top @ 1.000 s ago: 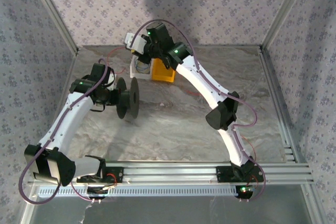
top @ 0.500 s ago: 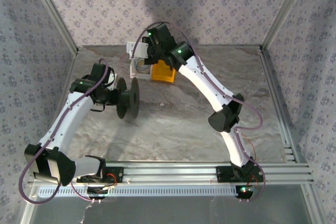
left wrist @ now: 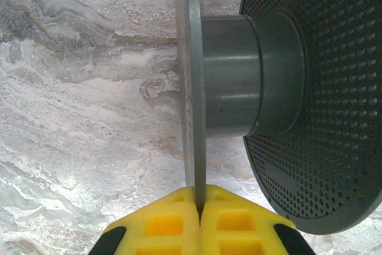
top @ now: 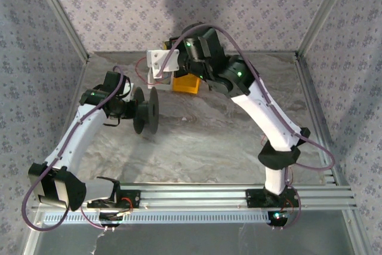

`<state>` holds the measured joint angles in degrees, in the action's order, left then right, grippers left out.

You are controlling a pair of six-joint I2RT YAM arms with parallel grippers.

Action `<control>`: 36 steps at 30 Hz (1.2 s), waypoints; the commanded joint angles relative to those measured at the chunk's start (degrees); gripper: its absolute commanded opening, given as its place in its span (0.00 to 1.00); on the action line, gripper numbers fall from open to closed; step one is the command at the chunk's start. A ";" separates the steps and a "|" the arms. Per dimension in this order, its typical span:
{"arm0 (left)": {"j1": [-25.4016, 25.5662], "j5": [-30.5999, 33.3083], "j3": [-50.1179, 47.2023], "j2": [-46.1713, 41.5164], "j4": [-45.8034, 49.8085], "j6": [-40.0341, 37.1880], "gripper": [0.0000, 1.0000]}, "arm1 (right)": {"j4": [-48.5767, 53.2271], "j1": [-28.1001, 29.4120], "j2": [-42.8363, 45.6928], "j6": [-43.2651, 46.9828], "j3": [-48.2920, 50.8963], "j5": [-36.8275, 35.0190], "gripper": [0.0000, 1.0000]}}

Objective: Wrap the cables

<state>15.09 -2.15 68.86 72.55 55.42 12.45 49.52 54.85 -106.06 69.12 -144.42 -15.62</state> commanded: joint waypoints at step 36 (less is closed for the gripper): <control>1.78 -2.42 -1.02 2.31 -3.23 -0.44 0.00 | -33.82 -8.60 12.90 -21.31 49.77 32.33 0.00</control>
<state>16.32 -2.37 67.46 72.95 52.12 12.45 24.21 46.65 -94.52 57.21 -95.96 9.02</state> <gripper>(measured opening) 0.051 0.072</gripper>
